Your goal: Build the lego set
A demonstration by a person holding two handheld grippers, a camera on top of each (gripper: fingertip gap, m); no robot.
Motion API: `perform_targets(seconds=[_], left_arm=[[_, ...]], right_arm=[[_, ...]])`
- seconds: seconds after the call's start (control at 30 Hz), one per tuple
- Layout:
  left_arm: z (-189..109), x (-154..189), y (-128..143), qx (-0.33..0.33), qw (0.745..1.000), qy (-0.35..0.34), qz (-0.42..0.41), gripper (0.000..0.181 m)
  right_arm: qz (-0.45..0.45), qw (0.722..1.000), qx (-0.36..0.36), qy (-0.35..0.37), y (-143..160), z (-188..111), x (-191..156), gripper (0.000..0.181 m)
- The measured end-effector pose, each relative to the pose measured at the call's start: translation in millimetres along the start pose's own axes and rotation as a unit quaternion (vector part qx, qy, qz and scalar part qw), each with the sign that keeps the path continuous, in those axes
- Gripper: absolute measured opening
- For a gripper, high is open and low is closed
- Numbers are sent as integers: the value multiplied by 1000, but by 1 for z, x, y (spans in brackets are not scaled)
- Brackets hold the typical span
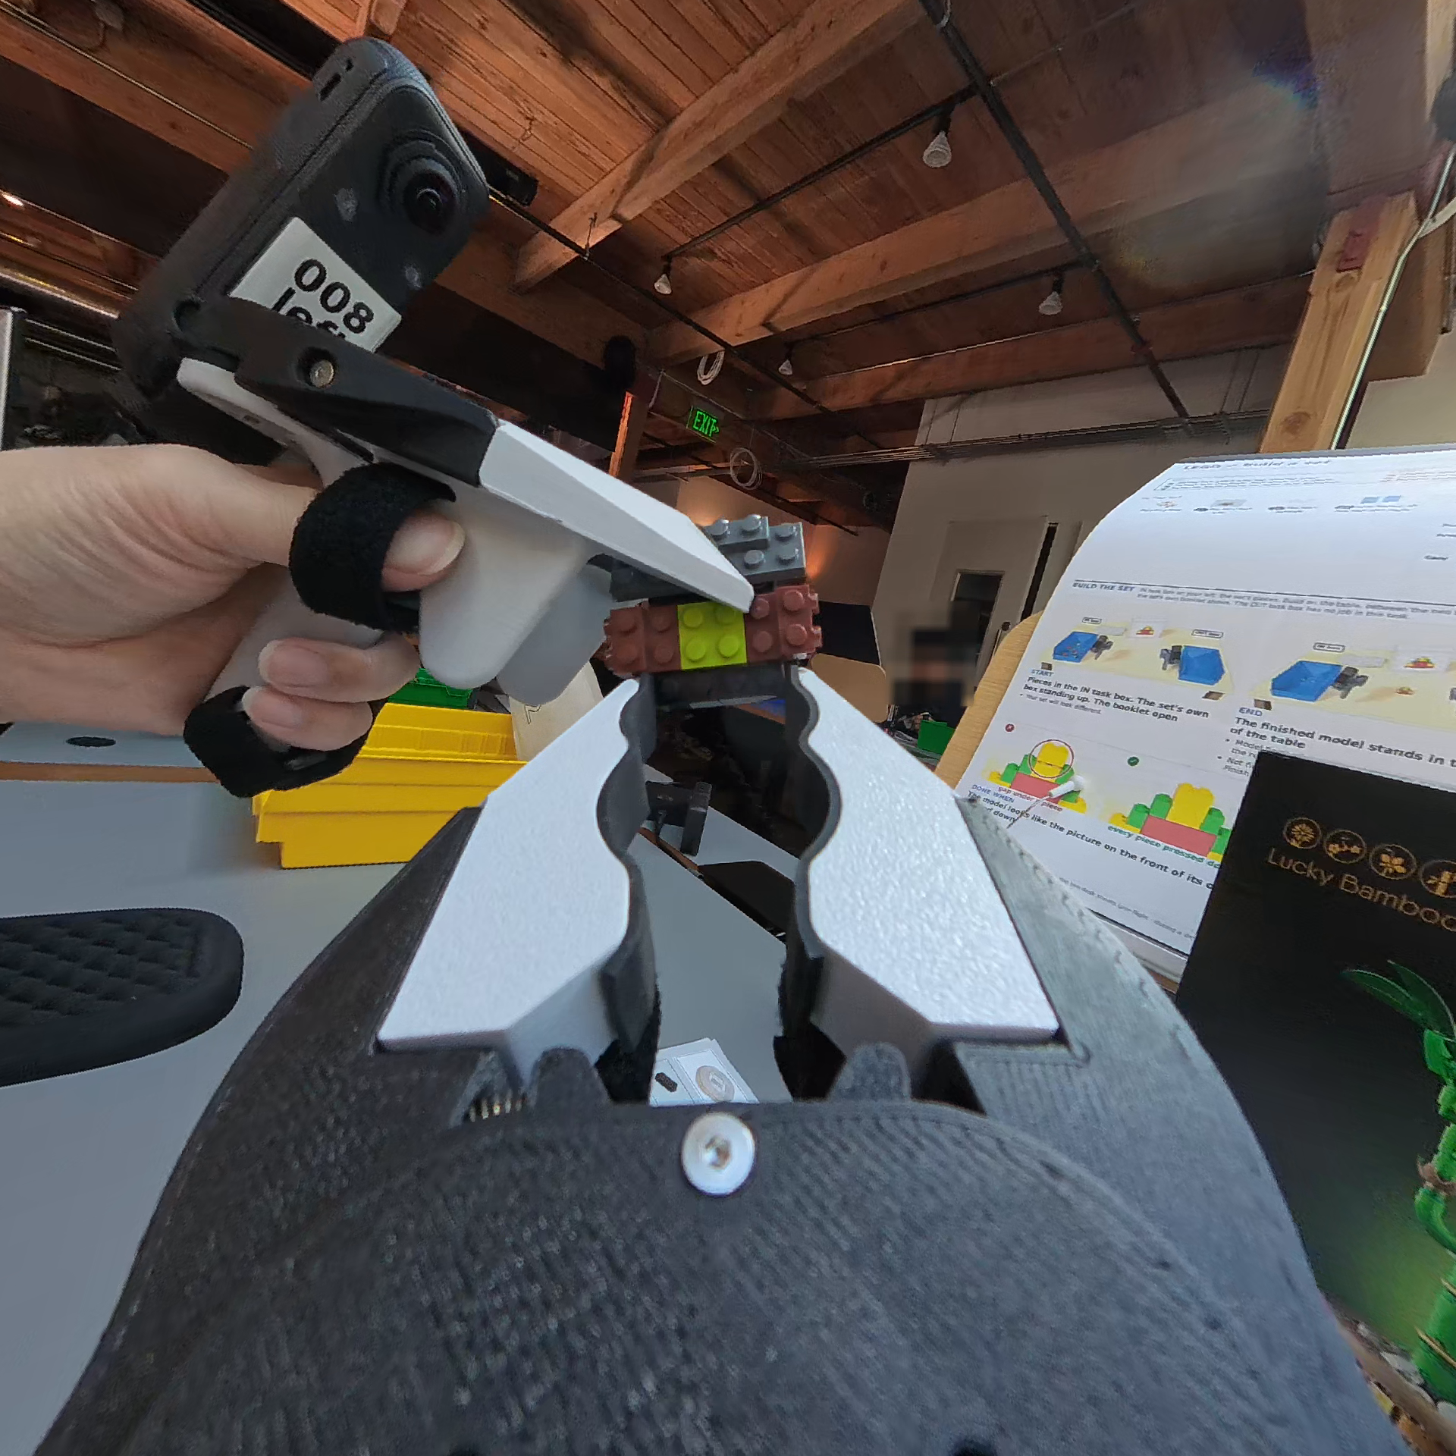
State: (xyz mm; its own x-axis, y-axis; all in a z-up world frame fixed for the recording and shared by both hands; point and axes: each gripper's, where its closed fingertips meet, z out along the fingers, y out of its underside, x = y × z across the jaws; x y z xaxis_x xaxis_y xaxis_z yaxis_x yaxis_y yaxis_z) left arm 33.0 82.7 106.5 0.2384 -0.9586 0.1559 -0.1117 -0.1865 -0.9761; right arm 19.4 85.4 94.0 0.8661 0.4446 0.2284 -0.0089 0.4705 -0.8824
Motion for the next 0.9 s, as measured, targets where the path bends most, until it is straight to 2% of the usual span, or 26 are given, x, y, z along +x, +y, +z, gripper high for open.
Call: perform_targets(seconds=[0.2, 0.4, 0.6, 0.9], left_arm=[[-2, -1, 2, 1, 1000, 0, 22, 14], [1, -5, 3, -9, 997, -37, 60, 15], [13, -8, 12, -63, 996, -46, 42, 16], [22, -5, 9, -70, 996, -49, 40, 17]], right_arm=[[1, 1000, -9, -4, 3, 1, -2, 32], [17, 1000, -12, -4, 2, 1, -1, 31], [76, 997, -15, -2, 5, 1, 5, 31], [84, 996, 1, 7, 2, -1, 12, 31]])
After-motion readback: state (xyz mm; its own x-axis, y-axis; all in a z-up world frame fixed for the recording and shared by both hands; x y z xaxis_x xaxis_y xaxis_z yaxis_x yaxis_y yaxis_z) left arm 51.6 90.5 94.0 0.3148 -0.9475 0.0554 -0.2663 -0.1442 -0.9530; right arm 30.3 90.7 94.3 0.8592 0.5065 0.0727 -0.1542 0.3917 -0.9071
